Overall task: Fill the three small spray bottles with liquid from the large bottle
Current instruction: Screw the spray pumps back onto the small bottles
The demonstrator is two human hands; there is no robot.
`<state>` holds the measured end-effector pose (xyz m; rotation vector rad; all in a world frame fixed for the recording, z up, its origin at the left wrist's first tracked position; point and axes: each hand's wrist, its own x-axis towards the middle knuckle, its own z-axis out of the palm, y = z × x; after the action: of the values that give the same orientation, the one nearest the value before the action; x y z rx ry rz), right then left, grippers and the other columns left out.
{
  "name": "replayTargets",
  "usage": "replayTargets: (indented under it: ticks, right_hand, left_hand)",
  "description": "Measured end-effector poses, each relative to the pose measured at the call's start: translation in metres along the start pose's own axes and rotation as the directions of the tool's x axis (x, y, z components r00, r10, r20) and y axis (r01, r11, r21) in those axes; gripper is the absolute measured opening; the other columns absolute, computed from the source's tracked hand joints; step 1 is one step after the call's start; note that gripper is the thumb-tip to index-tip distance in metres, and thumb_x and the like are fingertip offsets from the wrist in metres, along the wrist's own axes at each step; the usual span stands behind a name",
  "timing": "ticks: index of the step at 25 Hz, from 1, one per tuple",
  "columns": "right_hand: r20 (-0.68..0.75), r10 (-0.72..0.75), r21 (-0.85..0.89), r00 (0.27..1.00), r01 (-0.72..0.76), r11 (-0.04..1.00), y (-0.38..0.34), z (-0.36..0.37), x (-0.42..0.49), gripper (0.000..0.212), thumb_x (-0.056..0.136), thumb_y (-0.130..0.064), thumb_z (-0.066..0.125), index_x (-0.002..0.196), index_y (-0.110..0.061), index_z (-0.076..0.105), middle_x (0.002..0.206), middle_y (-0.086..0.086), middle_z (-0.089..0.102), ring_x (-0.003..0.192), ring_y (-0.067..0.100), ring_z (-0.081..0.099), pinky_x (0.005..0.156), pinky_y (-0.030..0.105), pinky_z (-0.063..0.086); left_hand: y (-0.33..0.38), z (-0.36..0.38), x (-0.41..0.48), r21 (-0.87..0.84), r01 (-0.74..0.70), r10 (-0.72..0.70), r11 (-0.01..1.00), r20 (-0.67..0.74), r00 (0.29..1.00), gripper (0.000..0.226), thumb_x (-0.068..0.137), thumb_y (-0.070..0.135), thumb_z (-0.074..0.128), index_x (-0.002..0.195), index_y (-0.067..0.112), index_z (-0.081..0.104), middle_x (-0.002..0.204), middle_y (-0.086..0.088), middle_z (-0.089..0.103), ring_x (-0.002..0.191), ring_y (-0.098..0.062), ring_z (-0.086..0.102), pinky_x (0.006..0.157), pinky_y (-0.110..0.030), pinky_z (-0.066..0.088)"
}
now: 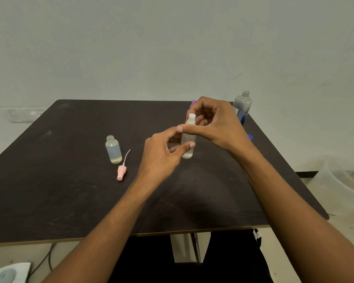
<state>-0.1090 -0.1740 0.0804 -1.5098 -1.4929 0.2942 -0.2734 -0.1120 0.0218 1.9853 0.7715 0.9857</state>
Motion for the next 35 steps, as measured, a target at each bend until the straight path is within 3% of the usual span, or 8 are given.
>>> replayTargets:
  ticks: [2, 5, 7, 13, 21, 28, 31, 35]
  right_hand:
    - [0.010, -0.009, 0.000, 1.000, 0.009, 1.000, 0.001, 0.001, 0.000, 0.035, 0.082, -0.037, 0.090, 0.102, -0.015, 0.072, 0.094, 0.000, 0.076, 0.084, 0.011, 0.071, 0.081, 0.035, 0.063]
    - [0.255, -0.014, 0.121, 0.967, -0.017, 0.993, 0.001, -0.014, -0.001, 0.040, 0.096, -0.021, 0.077, 0.134, -0.015, 0.067, 0.123, -0.003, 0.076, 0.118, 0.010, 0.071, 0.103, 0.032, 0.057]
    - [0.334, -0.011, 0.120, 0.943, -0.031, 0.992, 0.002, -0.021, -0.002, 0.037, 0.098, -0.013, 0.073, 0.135, -0.013, 0.067, 0.125, -0.002, 0.076, 0.121, 0.011, 0.071, 0.105, 0.033, 0.056]
    - [0.056, 0.040, 0.017, 0.998, -0.041, 0.999, 0.007, -0.007, -0.010, 0.034, 0.082, -0.024, 0.090, 0.112, -0.014, 0.078, 0.100, -0.003, 0.081, 0.094, 0.010, 0.078, 0.091, 0.033, 0.064]
    - [-0.227, 0.031, -0.154, 0.974, -0.067, 0.986, 0.010, 0.026, -0.021, 0.039, 0.073, -0.048, 0.090, 0.099, -0.023, 0.075, 0.082, -0.012, 0.074, 0.074, 0.002, 0.072, 0.069, 0.011, 0.056]
    - [-0.216, 0.030, -0.188, 0.976, -0.072, 0.980, 0.017, 0.039, -0.013, 0.040, 0.077, -0.041, 0.090, 0.105, -0.017, 0.075, 0.088, -0.009, 0.073, 0.075, -0.004, 0.069, 0.073, 0.007, 0.055]
    - [-0.154, 0.015, -0.193, 0.988, -0.045, 0.980, 0.022, 0.039, 0.000, 0.031, 0.086, -0.032, 0.086, 0.111, -0.017, 0.077, 0.092, -0.012, 0.072, 0.083, -0.010, 0.068, 0.077, 0.004, 0.052]
    - [-0.104, -0.013, -0.203, 0.994, -0.008, 0.979, 0.036, 0.037, 0.036, 0.020, 0.091, -0.025, 0.081, 0.110, -0.016, 0.080, 0.094, -0.008, 0.078, 0.088, 0.000, 0.074, 0.082, 0.010, 0.056]
  left_hand:
    - [-0.001, 0.000, 0.000, 0.002, -0.001, 0.001, 1.000, 0.013, 1.000, 0.046, 0.089, 0.032, 0.079, 0.133, 0.027, 0.067, 0.100, 0.025, 0.065, 0.088, 0.031, 0.057, 0.076, 0.006, 0.042]
    - [-0.004, -0.001, 0.000, -0.004, -0.005, 0.005, 1.000, 0.011, 1.000, 0.044, 0.089, 0.035, 0.080, 0.131, 0.028, 0.069, 0.107, 0.021, 0.070, 0.098, 0.023, 0.061, 0.082, 0.000, 0.047]
    - [-0.006, -0.001, 0.000, -0.009, -0.006, 0.007, 1.000, 0.020, 1.000, 0.043, 0.088, 0.035, 0.080, 0.130, 0.027, 0.070, 0.106, 0.022, 0.071, 0.103, 0.018, 0.063, 0.085, -0.003, 0.050]
    - [-0.007, 0.004, -0.003, -0.008, 0.011, -0.011, 1.000, 0.014, 1.000, 0.044, 0.085, 0.034, 0.082, 0.127, 0.028, 0.070, 0.105, 0.020, 0.071, 0.102, 0.010, 0.067, 0.088, -0.009, 0.054]
    - [-0.013, 0.006, -0.005, 0.040, 0.053, -0.052, 0.998, -0.033, 0.998, 0.039, 0.085, 0.033, 0.083, 0.121, 0.024, 0.072, 0.108, 0.012, 0.073, 0.089, 0.020, 0.064, 0.077, 0.004, 0.045]
    - [-0.025, 0.004, 0.001, 0.048, 0.057, -0.055, 0.997, -0.055, 0.997, 0.040, 0.084, 0.031, 0.084, 0.122, 0.024, 0.072, 0.109, 0.011, 0.074, 0.095, 0.011, 0.065, 0.078, 0.004, 0.043]
    - [-0.033, 0.002, 0.016, 0.030, 0.054, -0.051, 0.998, -0.075, 0.996, 0.042, 0.085, 0.027, 0.084, 0.125, 0.025, 0.072, 0.106, 0.017, 0.072, 0.096, 0.012, 0.065, 0.081, 0.002, 0.046]
    - [-0.048, 0.002, 0.053, 0.029, 0.058, -0.055, 0.998, -0.089, 0.994, 0.041, 0.085, 0.024, 0.085, 0.124, 0.023, 0.075, 0.102, 0.019, 0.073, 0.088, 0.022, 0.063, 0.083, 0.001, 0.047]
